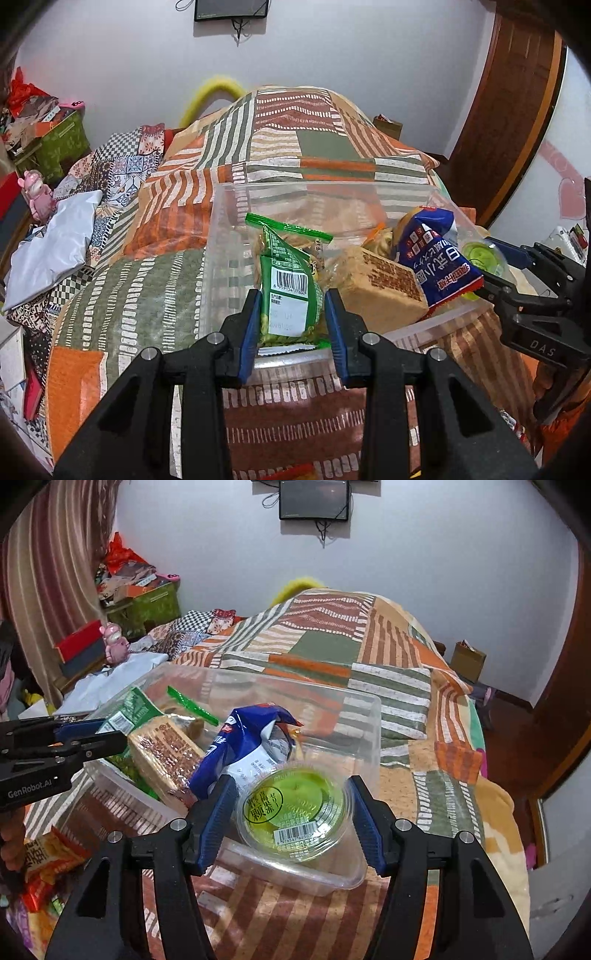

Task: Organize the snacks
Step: 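Lower green packet into box with left tool while right tool places jelly cup, then grasp red snack bag with left tool while right tool grasps another red bag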

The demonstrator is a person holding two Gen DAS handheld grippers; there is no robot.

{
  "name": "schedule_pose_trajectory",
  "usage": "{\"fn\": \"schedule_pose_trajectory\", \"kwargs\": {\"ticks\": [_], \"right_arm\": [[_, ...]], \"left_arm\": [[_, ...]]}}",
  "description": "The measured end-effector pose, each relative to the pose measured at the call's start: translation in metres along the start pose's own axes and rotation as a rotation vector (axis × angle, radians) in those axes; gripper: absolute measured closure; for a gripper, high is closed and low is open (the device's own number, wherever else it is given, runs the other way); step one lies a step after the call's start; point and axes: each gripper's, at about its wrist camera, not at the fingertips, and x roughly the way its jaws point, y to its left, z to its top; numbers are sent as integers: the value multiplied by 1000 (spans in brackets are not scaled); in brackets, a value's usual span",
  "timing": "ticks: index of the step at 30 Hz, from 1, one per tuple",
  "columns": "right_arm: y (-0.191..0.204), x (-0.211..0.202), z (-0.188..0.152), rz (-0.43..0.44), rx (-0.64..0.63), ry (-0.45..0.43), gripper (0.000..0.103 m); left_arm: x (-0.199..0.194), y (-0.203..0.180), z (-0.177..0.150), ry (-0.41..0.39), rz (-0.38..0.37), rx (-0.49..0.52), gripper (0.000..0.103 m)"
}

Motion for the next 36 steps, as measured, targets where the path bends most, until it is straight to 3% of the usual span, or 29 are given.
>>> {"fn": "schedule_pose_trajectory", "kwargs": {"ticks": [7, 9, 10, 21, 25, 27, 36], "right_arm": [[-5, -25, 1, 11, 27, -30, 40], [-4, -35, 1, 14, 35, -49, 28], [-4, -43, 1, 17, 39, -64, 28], [18, -108, -25, 36, 7, -148, 19], [28, -117, -43, 60, 11, -137, 19], [32, -118, -52, 70, 18, -127, 18], [61, -101, -96, 97, -10, -31, 7]], "left_arm": [[-25, -1, -3, -18, -16, -9, 67], [-37, -2, -6, -28, -21, -6, 66], [-44, -3, -8, -35, -20, -2, 64], [-112, -11, -48, -90, -8, 41, 34], [-118, -10, -70, -71, 2, 44, 29], [-117, -7, -82, -47, 6, 30, 20], [-97, 6, -116, 34, -6, -45, 15]]}}
